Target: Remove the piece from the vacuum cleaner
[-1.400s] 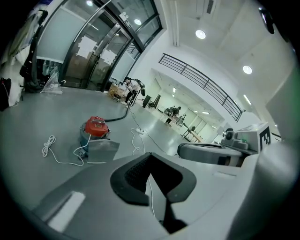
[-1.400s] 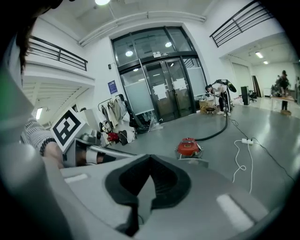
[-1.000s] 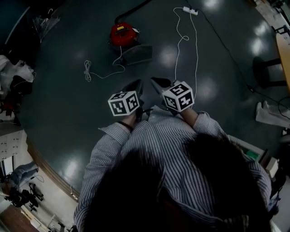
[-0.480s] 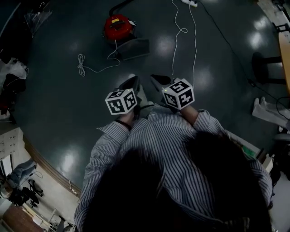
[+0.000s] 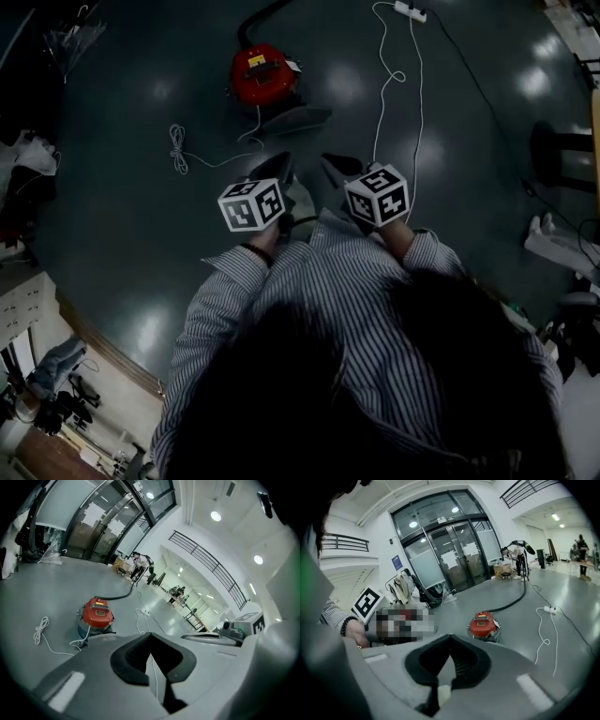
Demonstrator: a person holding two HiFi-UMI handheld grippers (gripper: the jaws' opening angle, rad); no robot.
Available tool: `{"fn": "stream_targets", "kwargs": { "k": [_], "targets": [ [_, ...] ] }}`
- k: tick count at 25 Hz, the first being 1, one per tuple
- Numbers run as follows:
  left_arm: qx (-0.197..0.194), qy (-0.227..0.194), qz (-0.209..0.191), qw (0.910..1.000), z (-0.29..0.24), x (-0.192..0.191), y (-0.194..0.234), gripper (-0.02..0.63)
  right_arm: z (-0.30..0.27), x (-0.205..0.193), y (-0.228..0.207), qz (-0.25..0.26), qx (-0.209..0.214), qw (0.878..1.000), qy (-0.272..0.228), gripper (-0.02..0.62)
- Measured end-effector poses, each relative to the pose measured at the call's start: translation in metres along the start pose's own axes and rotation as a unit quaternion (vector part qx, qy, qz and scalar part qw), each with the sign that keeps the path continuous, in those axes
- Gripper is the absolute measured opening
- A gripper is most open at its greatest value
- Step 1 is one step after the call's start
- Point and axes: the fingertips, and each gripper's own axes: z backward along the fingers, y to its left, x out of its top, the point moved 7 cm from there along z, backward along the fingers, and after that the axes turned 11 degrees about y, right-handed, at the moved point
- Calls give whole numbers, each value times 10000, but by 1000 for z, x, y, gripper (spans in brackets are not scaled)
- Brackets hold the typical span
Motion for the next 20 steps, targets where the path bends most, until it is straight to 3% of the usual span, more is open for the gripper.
{"fn": "stream_targets", "kwargs": {
  "k": [8,15,20],
  "targets": [
    [-150,372,-29,9992,-34,65,58,8,-48,53,-28,-532,-166,9983,149,2],
    [-255,678,37,9974,-66,66,82,8,-79,50,-54,-804,-42,9951,566,2],
    [-182,899,126,9957,-89,63,96,8,-102,54,-70,-658,91,9941,863,2]
  ]
}}
